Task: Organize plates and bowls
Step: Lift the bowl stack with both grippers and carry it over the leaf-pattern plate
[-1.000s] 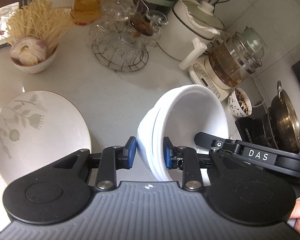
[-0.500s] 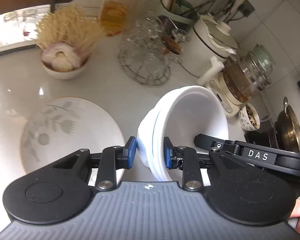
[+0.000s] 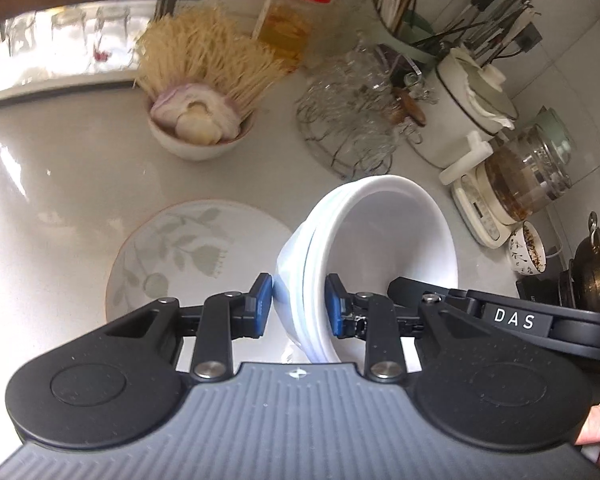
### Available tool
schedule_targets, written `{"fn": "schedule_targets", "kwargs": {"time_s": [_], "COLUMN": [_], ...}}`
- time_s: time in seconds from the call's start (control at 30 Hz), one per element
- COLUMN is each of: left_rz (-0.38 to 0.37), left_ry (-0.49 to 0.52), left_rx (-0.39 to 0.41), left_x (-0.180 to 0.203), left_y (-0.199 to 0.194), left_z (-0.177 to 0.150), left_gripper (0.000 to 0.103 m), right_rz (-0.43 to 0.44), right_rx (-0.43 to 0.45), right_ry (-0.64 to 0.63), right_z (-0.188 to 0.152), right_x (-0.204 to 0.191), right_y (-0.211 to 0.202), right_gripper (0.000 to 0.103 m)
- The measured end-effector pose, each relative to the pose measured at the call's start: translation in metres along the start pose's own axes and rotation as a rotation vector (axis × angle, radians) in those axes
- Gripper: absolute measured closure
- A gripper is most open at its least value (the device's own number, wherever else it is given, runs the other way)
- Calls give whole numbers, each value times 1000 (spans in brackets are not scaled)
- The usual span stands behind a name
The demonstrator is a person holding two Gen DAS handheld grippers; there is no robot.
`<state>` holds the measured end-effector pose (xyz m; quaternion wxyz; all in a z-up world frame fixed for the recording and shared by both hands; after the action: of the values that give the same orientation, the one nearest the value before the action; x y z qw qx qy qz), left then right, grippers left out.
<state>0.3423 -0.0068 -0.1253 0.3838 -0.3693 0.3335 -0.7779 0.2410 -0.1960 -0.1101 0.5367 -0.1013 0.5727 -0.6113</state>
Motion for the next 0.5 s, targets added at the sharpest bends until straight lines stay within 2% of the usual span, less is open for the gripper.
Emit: {"fn": "schedule_targets", "kwargs": {"time_s": [0.23,0.5], "left_rz": [-15,5], "left_ry": [-22,-39], "left_rx": [-35,-62], "left_x": [-26,-58], "left_y": [9,19], "left_z": [-9,-11], "left_gripper": [69,69], "right_rz": [-36,-68], "right_rx": [-44,-79], "right_ry": [8,-12], "right_z": [-9,-17], "right_x": [-11,-31], "right_y": [20,51], "right_gripper": [90,89]}}
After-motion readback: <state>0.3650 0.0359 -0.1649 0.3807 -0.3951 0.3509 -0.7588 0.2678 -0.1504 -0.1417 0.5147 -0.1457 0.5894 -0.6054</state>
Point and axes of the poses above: each gripper's, at about its wrist camera, not at the fingertips, and y roughly the way its jaws point, x to its right, z to its top, the point moved 2 cm from there along y, roughly the way its jaws point, and after that the axes turned 12 degrees about y, right-handed, at the moved point
